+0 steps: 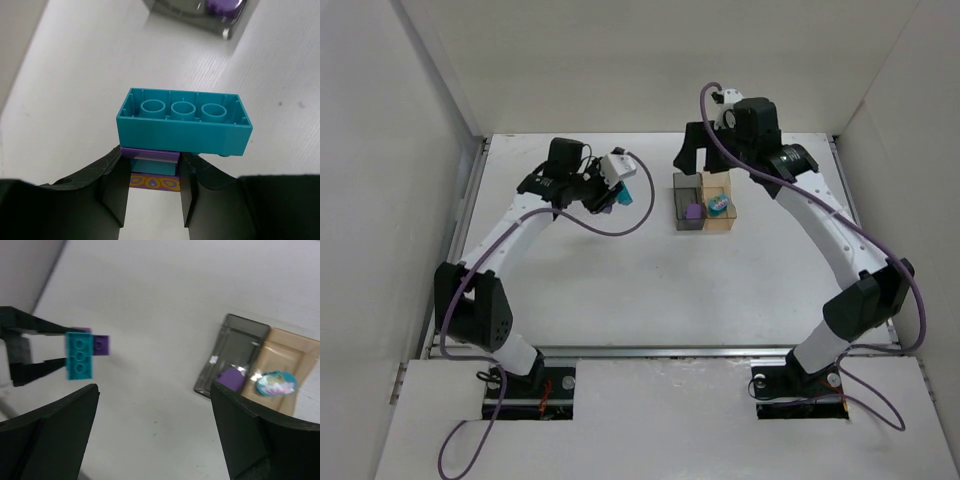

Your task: Sort the legos into containers by color

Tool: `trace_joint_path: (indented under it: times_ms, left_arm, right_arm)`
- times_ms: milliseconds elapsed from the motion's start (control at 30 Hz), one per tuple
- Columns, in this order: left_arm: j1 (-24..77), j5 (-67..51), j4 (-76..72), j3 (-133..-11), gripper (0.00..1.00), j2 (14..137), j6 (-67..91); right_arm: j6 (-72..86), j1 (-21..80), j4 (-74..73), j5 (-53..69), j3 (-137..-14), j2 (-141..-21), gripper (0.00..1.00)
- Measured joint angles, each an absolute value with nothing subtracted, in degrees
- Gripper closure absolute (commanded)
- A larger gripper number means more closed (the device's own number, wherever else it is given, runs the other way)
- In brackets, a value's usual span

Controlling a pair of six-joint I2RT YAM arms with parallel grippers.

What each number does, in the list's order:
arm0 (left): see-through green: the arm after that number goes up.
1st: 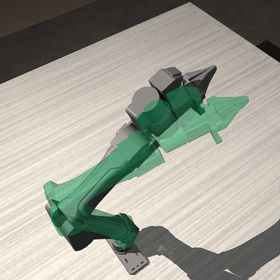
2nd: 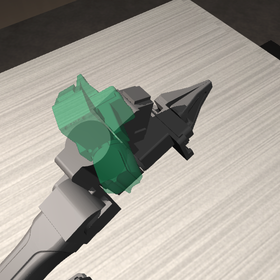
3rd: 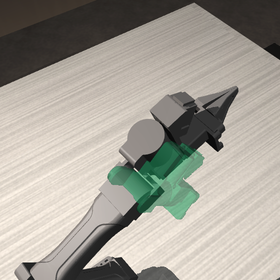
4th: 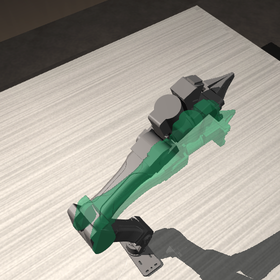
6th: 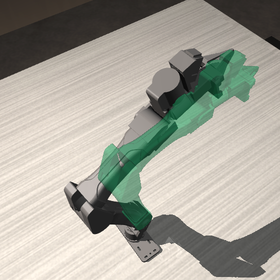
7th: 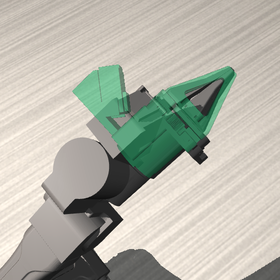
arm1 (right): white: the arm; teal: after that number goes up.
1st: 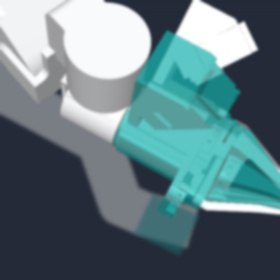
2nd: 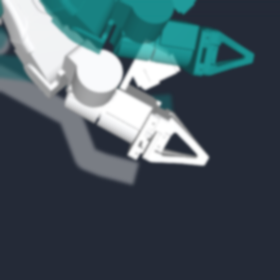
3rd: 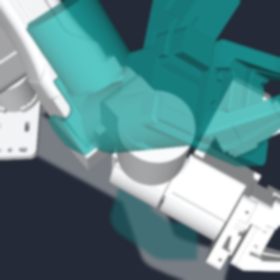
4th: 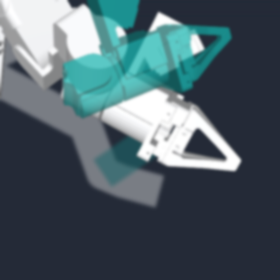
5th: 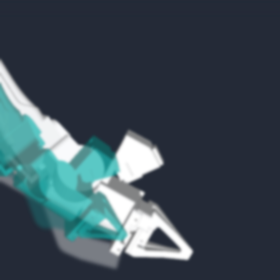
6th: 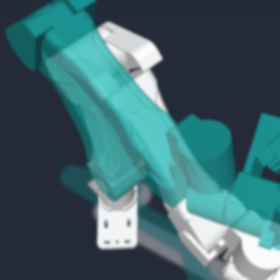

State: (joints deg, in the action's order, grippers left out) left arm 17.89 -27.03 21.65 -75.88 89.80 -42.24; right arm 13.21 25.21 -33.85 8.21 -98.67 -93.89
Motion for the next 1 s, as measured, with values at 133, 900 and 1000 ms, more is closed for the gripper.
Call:
trace_joint_path:
  times_ms: [133,900,1000]
  left_arm:
    - [22.79,-28.12,18.24,-76.44,1.0,84.55,-40.03]
    - [31.48,-23.03,1.87,-67.13,1.0,73.76,-33.82]
    - [31.48,-22.52,1.93,-67.13,1.0,73.76,-32.93]
  right_arm:
    - [15.53,25.04,-31.75,19.11,-100.82,-91.55,0.02]
    - [23.75,32.42,-22.24,30.81,-92.79,-90.83,0.96]
    - [23.66,32.45,-22.2,30.61,-92.79,-90.83,1.0]
